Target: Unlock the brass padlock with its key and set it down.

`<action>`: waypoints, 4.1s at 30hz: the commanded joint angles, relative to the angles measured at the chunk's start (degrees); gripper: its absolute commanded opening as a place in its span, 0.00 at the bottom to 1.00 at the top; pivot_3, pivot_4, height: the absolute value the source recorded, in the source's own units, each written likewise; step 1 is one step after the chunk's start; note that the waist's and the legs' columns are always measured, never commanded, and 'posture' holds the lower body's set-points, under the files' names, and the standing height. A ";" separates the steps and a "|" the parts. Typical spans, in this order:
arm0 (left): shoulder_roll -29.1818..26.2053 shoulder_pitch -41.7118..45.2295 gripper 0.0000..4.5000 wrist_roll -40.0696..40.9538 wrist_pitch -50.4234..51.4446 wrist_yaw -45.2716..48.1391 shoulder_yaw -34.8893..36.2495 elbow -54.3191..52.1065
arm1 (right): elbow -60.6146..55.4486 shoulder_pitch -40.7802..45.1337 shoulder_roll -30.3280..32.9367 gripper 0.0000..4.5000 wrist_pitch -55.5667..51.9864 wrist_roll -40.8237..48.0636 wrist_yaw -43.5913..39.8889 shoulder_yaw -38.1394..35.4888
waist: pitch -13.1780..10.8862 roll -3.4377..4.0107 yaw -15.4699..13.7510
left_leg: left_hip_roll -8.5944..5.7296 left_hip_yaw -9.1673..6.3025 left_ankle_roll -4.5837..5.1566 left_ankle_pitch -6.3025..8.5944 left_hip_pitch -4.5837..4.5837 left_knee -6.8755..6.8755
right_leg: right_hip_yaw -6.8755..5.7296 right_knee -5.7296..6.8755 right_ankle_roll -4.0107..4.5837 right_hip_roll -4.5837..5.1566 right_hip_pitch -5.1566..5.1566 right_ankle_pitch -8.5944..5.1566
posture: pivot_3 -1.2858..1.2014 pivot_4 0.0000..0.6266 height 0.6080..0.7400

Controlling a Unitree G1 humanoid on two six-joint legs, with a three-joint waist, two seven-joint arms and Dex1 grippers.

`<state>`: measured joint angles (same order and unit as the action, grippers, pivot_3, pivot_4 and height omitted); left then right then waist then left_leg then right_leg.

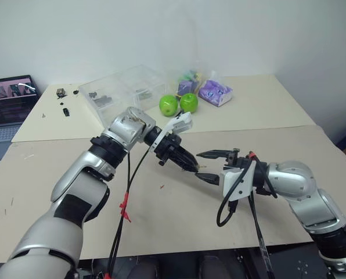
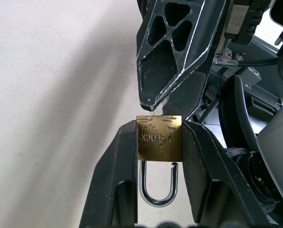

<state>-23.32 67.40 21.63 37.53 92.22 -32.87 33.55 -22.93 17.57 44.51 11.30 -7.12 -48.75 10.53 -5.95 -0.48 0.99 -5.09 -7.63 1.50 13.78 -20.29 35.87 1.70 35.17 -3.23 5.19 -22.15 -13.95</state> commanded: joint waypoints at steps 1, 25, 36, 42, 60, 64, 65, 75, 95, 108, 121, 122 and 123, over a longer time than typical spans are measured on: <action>-0.49 1.87 0.18 0.64 -1.04 0.28 0.05 -0.73 | -1.09 0.36 0.66 0.65 1.03 0.54 0.10 -1.98 | 0.00 0.00 0.00 | 0.00 0.00 0.00 0.00 0.00 0.00 | 0.00 0.00 0.00 0.00 0.00 0.00 | 0.52 0.24 1.00; 0.26 3.21 0.18 0.94 -2.01 0.28 -0.33 2.14 | -0.90 2.56 -1.96 0.03 0.63 -0.68 1.04 -1.80 | 0.00 -0.01 0.01 | -0.01 0.01 0.00 0.00 0.00 0.00 | 0.02 0.00 0.00 0.00 0.00 0.00 | 0.52 0.24 1.00; 0.27 3.19 0.18 -0.26 -3.82 0.28 -0.44 2.99 | -1.24 2.81 -2.73 0.03 0.10 -0.57 0.86 -1.81 | 0.00 -0.01 0.01 | -0.01 0.01 0.00 0.00 0.01 0.00 | 0.02 0.01 0.00 -0.01 -0.01 0.00 | 0.52 0.24 1.00; 0.36 3.21 0.18 -0.42 -3.74 0.28 -0.49 3.05 | -1.25 2.83 -3.00 0.03 -0.10 -0.53 0.71 -1.85 | 0.00 -0.01 0.02 | -0.01 0.01 0.00 0.00 0.00 0.00 | 0.02 0.01 0.00 -0.01 -0.01 0.00 | 0.52 0.24 1.00; -1.57 4.30 0.83 4.38 -0.83 0.28 -0.22 -0.35 | -0.34 2.12 -2.85 0.03 0.31 -0.93 1.15 -1.70 | 0.00 0.00 0.01 | 0.00 0.01 0.01 0.00 0.01 0.00 | 0.04 0.01 0.00 -0.01 -0.02 0.00 | 0.52 0.24 1.00; -2.74 4.91 0.83 5.26 -1.13 0.28 -0.17 -0.66 | 0.75 1.55 -2.28 0.03 1.13 -0.98 1.08 -2.04 | 0.00 0.00 0.04 | 0.00 0.02 0.01 0.00 0.01 0.00 | 0.04 0.02 0.00 -0.01 -0.02 0.00 | 0.52 0.24 1.00; -3.40 5.02 0.83 5.35 -1.84 0.28 -0.26 -0.76 | 1.19 1.42 -2.00 0.03 1.36 -0.86 1.07 -2.37 | 0.00 0.00 0.10 | 0.00 0.02 0.01 0.00 0.01 0.00 | 0.04 0.02 0.00 -0.01 -0.02 0.00 | 0.52 0.24 1.00; -3.21 9.66 0.83 -1.19 -9.87 -4.12 8.76 7.95 | 4.13 1.50 -0.49 0.03 1.93 0.13 1.24 -4.67 | -0.04 -0.07 -0.09 | -0.02 0.04 0.00 0.00 0.01 0.00 | 0.05 -0.04 0.00 -0.01 -0.02 0.00 | 0.52 0.24 1.00; -0.88 -4.90 0.83 -7.02 -17.67 -10.03 16.48 -5.46 | 2.77 3.19 -0.66 0.03 -0.69 1.95 0.63 -5.08 | -0.04 -0.07 -0.17 | 0.01 0.13 0.02 0.02 0.04 0.00 | 0.25 0.01 0.03 0.02 -0.03 0.04 | 0.52 0.24 1.00; -1.33 -2.44 0.32 -8.72 -15.52 -12.19 18.90 -1.47 | 3.86 3.48 -0.06 0.03 -0.04 1.97 0.81 -5.14 | -0.04 -0.07 -0.12 | 0.02 0.14 0.02 0.02 0.05 -0.01 | 0.25 0.01 0.03 0.00 -0.04 0.04 | 0.52 0.24 1.00; -0.68 -8.27 0.00 -6.74 -8.25 -11.48 17.47 -11.48 | 3.30 3.06 -0.03 0.03 -0.62 2.04 1.13 -5.59 | -0.04 -0.07 -0.13 | 0.04 0.15 0.02 0.02 0.05 -0.02 | 0.30 0.02 0.03 -0.01 -0.05 0.04 | 0.52 0.24 1.00; -0.64 -8.44 0.00 -6.35 -7.04 -11.50 17.64 -12.11 | 3.48 3.10 0.05 0.03 -0.55 2.00 1.12 -5.67 | -0.04 -0.07 -0.15 | 0.04 0.15 0.02 0.02 0.06 -0.02 | 0.30 0.04 0.03 0.00 -0.05 0.04 | 0.52 0.24 1.00; -0.61 -8.57 0.00 -6.03 -5.95 -11.46 17.79 -12.61 | 3.65 3.16 0.12 0.03 -0.45 1.92 1.12 -5.72 | -0.04 -0.07 -0.16 | 0.04 0.15 0.02 0.02 0.05 -0.01 | 0.29 0.03 0.04 0.00 -0.05 0.04 | 0.52 0.24 1.00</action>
<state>-23.81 58.21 13.90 29.63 80.55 -16.08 23.78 -18.05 19.56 44.06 10.70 -6.42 -48.37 7.45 -5.99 -0.55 0.83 -5.06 -7.49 1.52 13.80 -20.24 35.86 1.99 35.20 -3.20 5.20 -22.19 -13.91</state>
